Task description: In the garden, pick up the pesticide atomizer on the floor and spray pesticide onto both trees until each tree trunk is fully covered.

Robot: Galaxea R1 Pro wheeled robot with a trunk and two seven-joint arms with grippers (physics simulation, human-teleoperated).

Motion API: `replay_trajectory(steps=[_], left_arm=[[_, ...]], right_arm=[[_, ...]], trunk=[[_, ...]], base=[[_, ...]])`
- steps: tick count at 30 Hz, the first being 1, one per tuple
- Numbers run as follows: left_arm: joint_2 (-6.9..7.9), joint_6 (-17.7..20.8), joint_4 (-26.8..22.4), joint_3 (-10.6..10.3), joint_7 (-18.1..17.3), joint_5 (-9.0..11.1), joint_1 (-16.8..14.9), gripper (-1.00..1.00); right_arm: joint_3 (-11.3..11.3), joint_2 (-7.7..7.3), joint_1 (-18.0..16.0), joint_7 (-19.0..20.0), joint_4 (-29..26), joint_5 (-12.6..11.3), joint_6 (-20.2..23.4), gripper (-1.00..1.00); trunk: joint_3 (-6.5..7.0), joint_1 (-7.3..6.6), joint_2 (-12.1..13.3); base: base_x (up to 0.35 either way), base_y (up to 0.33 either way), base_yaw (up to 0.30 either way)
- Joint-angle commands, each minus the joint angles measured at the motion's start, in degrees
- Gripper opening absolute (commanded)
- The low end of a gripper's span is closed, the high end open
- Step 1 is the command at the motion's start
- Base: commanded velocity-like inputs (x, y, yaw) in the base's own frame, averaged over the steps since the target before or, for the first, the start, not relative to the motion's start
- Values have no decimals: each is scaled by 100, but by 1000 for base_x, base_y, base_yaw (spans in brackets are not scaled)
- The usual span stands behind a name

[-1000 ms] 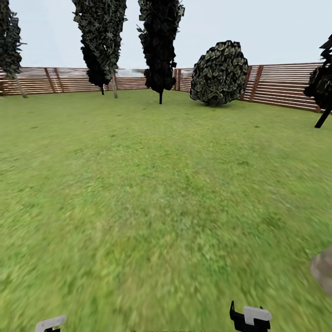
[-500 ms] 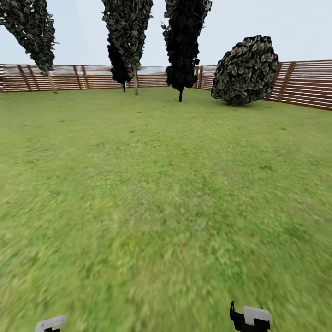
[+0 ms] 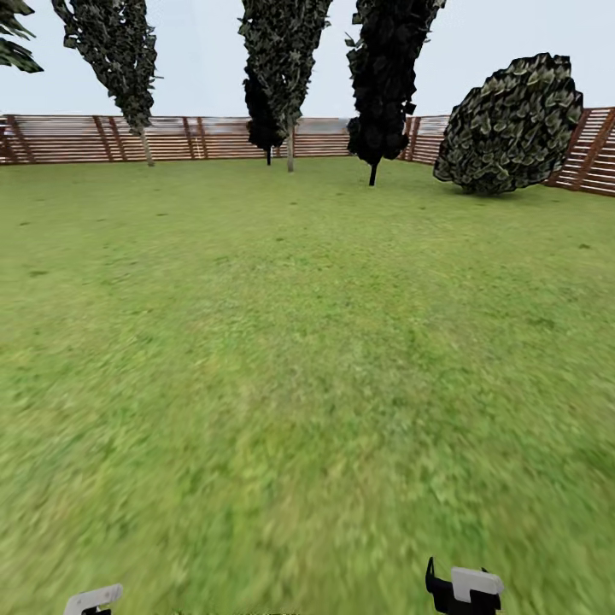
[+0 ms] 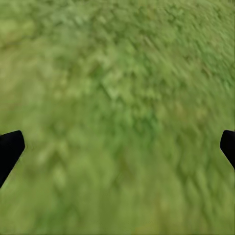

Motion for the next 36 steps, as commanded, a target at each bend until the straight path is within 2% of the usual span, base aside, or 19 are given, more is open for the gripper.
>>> replay_trajectory(steps=[1, 36], left_arm=[[0, 0, 0, 0, 0, 1, -1, -100], [-4, 5, 0, -5, -1, -12, 0, -100]], right_arm=[[1, 0, 0, -3, 0, 1, -1, 100], [1, 0, 0, -1, 0, 1, -1, 100]], trunk=[[-5, 0, 0], [-173, 0, 0]], base=[[0, 0, 271], [0, 0, 271]])
